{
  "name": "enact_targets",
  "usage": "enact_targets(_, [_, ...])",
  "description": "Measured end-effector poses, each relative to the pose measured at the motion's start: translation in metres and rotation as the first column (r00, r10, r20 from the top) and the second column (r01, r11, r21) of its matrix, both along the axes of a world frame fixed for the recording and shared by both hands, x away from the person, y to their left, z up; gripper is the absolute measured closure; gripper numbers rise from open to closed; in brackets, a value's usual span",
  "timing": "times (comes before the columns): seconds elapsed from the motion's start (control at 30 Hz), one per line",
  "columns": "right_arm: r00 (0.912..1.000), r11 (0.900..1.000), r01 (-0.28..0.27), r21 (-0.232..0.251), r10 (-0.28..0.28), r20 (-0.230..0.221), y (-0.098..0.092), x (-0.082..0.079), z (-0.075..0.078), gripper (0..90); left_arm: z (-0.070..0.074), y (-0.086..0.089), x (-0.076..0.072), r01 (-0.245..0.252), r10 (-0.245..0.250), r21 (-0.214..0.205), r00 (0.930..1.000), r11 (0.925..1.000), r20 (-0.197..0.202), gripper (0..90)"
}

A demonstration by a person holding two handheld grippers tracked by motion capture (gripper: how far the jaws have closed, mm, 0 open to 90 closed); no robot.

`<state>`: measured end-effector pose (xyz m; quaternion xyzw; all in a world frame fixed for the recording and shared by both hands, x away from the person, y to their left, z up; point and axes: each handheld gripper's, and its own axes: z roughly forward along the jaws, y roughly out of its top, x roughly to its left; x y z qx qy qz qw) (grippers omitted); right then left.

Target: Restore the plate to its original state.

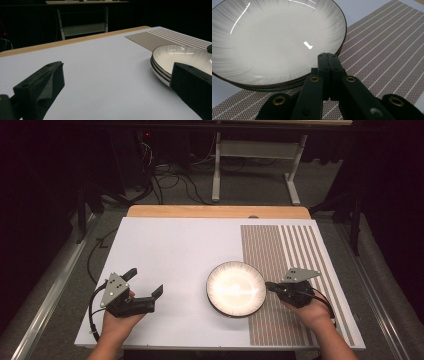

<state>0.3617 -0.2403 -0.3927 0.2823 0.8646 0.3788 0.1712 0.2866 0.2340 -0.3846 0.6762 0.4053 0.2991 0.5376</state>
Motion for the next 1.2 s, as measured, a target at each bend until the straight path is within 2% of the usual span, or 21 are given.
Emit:
enact_targets(0.07, [0.9999,0.9999,0.006,0.009,-0.006,0.01,-0.001,0.0,0.0,90.0,0.0,0.0,0.0,0.0,0.0,0.0,1.0,1.0,0.0,0.0])
enact_targets(0.17, [0.9985,0.9978,0.05,0.042,-0.051,0.017,-0.011,-0.001,0.003,90.0,0.0,0.001,0.0,-0.003,0.003,-0.003,1.0,1.0,-0.001,0.0])
enact_targets(0.27, [0.9969,0.9955,0.071,0.063,-0.073,0.03,-0.018,-0.003,0.004,90.0,0.0,0.002,0.001,-0.002,0.002,-0.003,1.0,1.0,-0.005,0.0])
enact_targets(0.3, [0.9938,0.9896,0.104,0.099,-0.107,0.027,-0.024,-0.005,0.007,85.3,-0.001,0.002,0.001,-0.003,0.003,0.0,1.0,1.0,-0.006,0.0])
enact_targets(0.4, [0.9873,0.9802,0.144,0.135,-0.152,0.047,-0.033,-0.01,0.011,81.1,-0.001,0.001,0.002,-0.002,0.002,-0.003,1.0,1.0,-0.01,0.0])
enact_targets(0.57, [0.9699,0.9595,0.204,0.194,-0.225,0.093,-0.047,-0.022,0.02,64.3,-0.001,-0.001,0.004,0.005,-0.005,0.006,0.9999,1.0,-0.017,0.0])
enact_targets(0.6, [0.9699,0.9595,0.204,0.194,-0.225,0.093,-0.047,-0.022,0.02,64.3,-0.001,-0.001,0.004,0.005,-0.005,0.006,0.9999,1.0,-0.017,0.0])
enact_targets(0.63, [0.9645,0.9534,0.214,0.213,-0.241,0.109,-0.049,-0.027,0.022,56.8,-0.002,-0.002,0.005,0.007,-0.007,0.008,0.9998,0.9999,-0.019,0.0])
enact_targets(0.73, [0.9609,0.9471,0.22,0.234,-0.252,0.116,-0.051,-0.032,0.023,41.7,-0.003,-0.003,0.006,0.007,-0.007,0.006,0.9997,1.0,-0.024,0.0])
enact_targets(0.87, [0.9483,0.9357,0.214,0.28,-0.268,0.17,-0.049,-0.037,0.022,18.8,-0.004,-0.003,0.008,0.002,-0.002,0.001,0.9995,1.0,-0.03,0.4])
enact_targets(0.97, [0.9451,0.9242,0.232,0.303,-0.288,0.155,-0.045,-0.036,0.021,0.8,-0.005,-0.001,0.011,0.013,-0.013,-0.004,0.999,0.9999,-0.044,0.5])
enact_targets(1.07, [0.9439,0.9265,0.24,0.29,-0.292,0.154,-0.042,-0.036,0.019,0.9,-0.002,-0.001,0.012,0.021,-0.021,-0.014,0.9991,0.9997,-0.038,0.4])
enact_targets(1.13, [0.9471,0.9303,0.229,0.287,-0.281,0.155,-0.04,-0.036,0.018,0.9,-0.001,-0.001,0.012,0.024,-0.024,-0.006,0.9992,0.9997,-0.031,0.4])
enact_targets(1.2, [0.9467,0.9326,0.225,0.283,-0.278,0.164,-0.04,-0.036,0.018,1.0,-0.001,-0.004,0.011,0.029,-0.029,0.001,0.9993,0.9996,-0.024,0.3])
